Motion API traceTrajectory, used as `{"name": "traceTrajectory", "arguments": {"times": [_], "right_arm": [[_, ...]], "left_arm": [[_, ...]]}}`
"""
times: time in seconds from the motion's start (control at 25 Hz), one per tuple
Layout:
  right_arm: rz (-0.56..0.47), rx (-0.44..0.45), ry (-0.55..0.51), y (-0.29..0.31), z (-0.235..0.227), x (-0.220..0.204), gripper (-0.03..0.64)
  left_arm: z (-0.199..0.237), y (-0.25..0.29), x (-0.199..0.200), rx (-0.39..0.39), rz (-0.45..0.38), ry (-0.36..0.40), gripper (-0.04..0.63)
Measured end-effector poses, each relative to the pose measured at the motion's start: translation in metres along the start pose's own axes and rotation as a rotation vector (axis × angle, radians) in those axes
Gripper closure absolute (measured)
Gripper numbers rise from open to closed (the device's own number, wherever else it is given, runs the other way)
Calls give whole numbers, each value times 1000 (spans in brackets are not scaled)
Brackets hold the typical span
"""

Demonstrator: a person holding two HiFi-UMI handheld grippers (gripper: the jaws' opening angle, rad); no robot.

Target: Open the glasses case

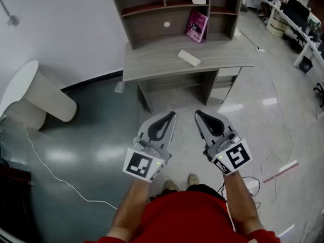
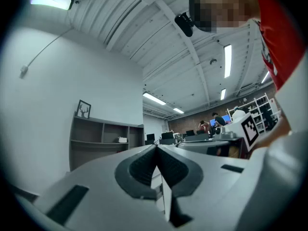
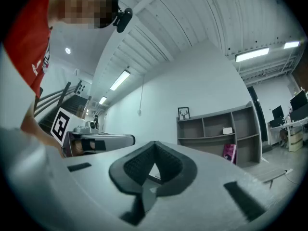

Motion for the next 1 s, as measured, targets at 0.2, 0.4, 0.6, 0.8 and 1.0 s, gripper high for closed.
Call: {"name": "traceTrajectory", "arguments": {"times": [0.2,0.4,0.6,0.8,1.0], "right_arm": [[-4,-12,17,-7,-10,-1,614],[7,-34,24,-17,-33,-5,612],[-3,-32,31,-30,-69,-8,612],[-1,-19,41,-36,-100,-19,612],[13,-12,55,-22,-123,-37,612]], "left_arm": [[-3,15,5,17,-19,11,586],[-4,27,-6,42,-5,17,588],[-10,49,-17,61,7,50,586],[-8,67,-29,94,30,77,586],[11,83,-45,116,57,74,586]]}}
Point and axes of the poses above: the fingertips, and each gripper's own axes: y forward along the fingers, z to its left, x out of its top, the point moved 10 cm from there along -y, backward along the fingers, and after that the axes turned 13 degrees about -z, right-handed, at the moved point
